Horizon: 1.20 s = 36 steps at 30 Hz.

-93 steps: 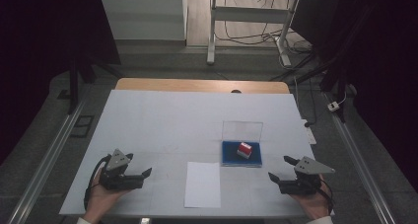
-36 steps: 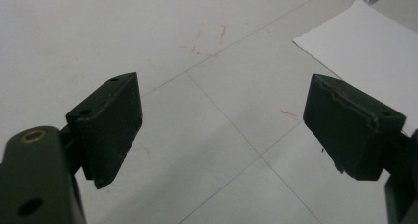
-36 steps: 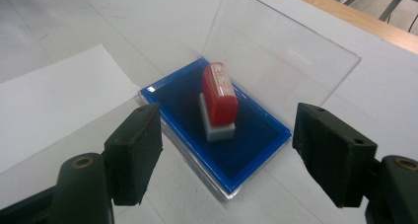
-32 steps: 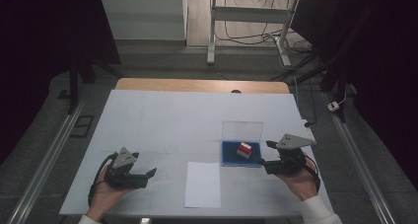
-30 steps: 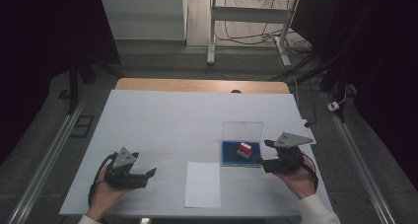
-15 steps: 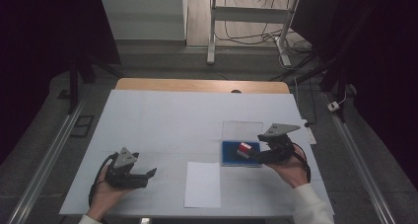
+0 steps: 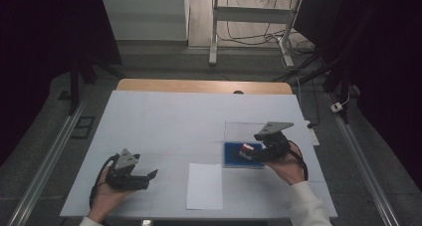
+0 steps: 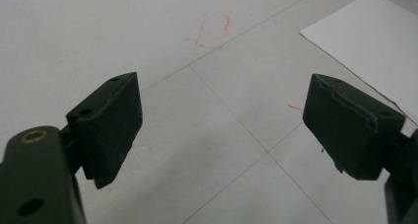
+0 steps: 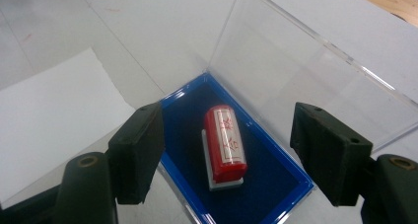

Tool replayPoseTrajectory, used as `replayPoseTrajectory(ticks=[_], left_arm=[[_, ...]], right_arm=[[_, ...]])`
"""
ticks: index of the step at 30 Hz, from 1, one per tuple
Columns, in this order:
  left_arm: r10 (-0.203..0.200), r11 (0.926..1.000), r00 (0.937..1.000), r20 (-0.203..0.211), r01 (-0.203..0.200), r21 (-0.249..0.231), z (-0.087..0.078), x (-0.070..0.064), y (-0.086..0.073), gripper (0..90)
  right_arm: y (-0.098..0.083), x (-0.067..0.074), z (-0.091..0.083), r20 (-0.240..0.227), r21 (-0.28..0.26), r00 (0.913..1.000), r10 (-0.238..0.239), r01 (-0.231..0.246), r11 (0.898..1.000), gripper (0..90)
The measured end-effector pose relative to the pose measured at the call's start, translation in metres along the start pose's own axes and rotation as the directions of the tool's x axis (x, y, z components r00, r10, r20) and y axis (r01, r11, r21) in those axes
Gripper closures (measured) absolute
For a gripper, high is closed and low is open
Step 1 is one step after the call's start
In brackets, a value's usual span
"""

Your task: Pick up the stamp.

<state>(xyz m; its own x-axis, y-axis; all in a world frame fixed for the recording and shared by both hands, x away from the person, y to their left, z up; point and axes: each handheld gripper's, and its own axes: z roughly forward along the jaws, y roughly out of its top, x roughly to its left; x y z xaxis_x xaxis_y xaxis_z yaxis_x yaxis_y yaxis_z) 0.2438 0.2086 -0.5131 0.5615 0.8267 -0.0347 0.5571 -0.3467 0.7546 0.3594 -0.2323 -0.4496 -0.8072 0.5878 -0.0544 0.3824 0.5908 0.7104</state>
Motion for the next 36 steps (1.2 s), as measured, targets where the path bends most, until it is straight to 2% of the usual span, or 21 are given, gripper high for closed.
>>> replayPoseTrajectory(ticks=[14, 21, 31, 36], left_arm=[[0.007, 1.0, 1.0, -0.006, -0.007, 0.002, 0.0, -0.001, -0.001, 15.9], [0.011, 0.9999, 0.9999, -0.008, -0.011, 0.006, 0.0, -0.001, -0.001, 15.8], [0.011, 0.9999, 0.9999, -0.007, -0.011, 0.009, 0.001, 0.0, -0.001, 15.8], [0.006, 0.9999, 1.0, -0.004, -0.006, 0.009, 0.001, 0.0, -0.001, 15.7]], right_arm=[[-0.005, -0.006, 0.017, -0.002, 0.056, 0.9999, 0.017, -0.016, 0.998, 32.4], [-0.006, -0.005, 0.022, -0.013, 0.07, 0.9999, 0.009, -0.008, 0.998, 40.1], [-0.008, -0.006, 0.025, -0.021, 0.066, 0.9998, 0.001, 0.0, 0.998, 56.3], [-0.008, -0.006, 0.026, -0.03, 0.072, 0.9995, 0.003, -0.001, 0.997, 60.8]])
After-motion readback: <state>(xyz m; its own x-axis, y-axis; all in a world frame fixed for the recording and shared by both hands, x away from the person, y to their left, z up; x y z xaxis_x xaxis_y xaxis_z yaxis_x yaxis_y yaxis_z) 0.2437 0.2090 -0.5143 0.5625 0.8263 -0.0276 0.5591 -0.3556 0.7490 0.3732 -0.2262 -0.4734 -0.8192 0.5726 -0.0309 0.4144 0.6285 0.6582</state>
